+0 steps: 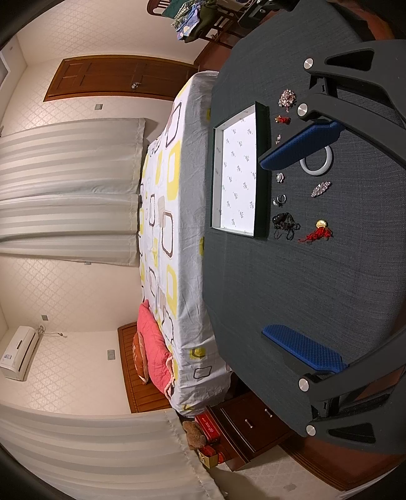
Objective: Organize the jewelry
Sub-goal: 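Close the right tool on the dark red bead strand while the left grasps the red tassel charm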
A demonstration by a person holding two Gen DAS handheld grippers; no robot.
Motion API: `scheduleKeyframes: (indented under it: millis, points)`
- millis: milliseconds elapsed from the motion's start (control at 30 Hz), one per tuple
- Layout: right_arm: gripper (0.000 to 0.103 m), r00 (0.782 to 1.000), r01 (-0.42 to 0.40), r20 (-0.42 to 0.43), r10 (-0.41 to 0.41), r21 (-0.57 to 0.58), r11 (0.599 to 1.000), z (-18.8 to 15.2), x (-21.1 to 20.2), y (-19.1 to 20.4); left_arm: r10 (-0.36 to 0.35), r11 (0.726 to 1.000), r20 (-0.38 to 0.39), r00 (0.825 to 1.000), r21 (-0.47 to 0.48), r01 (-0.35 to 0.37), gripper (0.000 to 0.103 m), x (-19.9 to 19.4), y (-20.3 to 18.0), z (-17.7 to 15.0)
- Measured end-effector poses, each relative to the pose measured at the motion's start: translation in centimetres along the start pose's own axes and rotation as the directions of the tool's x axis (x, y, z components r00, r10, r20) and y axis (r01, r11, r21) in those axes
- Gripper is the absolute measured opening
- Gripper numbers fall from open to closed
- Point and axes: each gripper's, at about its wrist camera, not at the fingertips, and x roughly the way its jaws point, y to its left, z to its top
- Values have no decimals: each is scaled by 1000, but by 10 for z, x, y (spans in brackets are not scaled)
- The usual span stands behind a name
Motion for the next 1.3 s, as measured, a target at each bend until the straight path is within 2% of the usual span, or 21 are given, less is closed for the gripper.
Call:
scheduleKeyframes:
  millis: [200,367,400,467,533,633,700,1000,1067,1133,1200,1267,1300]
  points:
    - [99,1000,-4,-5,4,0,1000,0,1,0,0,1000,-2,1000,1,0,96,1,0,0]
    - [99,999,-21,-25,21,1,1000,-21,23,10,6,1000,-27,1000,-10,-6,96,16,6,-11]
    - [99,999,-24,-34,24,2,1000,-26,29,10,-5,1000,-50,999,-20,4,96,24,9,-15]
    - [99,996,-34,-78,34,11,999,-40,47,10,-37,998,-142,989,-49,30,96,47,16,-26]
    - [99,990,-46,-131,48,22,999,-55,65,8,-87,993,-235,968,-100,65,96,71,24,-41]
    - [99,969,-53,-239,56,17,998,-81,95,10,-146,982,-325,934,-165,96,96,98,30,-60]
    - [99,952,-61,-299,61,7,998,-94,113,15,-156,981,-356,921,-162,104,96,110,28,-70]
    - [99,893,-59,-449,21,-69,996,-120,168,36,-67,998,-382,922,-46,54,96,145,13,-86]
    - [99,881,-63,-472,26,-63,996,-122,175,34,-67,998,-395,916,-44,53,96,152,13,-87]
    - [93,873,-66,-487,29,-59,996,-124,178,33,-68,997,-408,910,-49,53,96,158,12,-87]
    - [88,876,-62,-481,19,-73,995,-124,176,32,-77,997,-421,904,-55,59,96,162,10,-89]
    - [81,880,-66,-474,22,-76,995,-124,173,30,-78,997,-431,899,-52,62,96,167,8,-88]
    - [72,884,-69,-467,23,-80,994,-124,172,30,-76,997,-435,897,-46,62,96,169,6,-89]
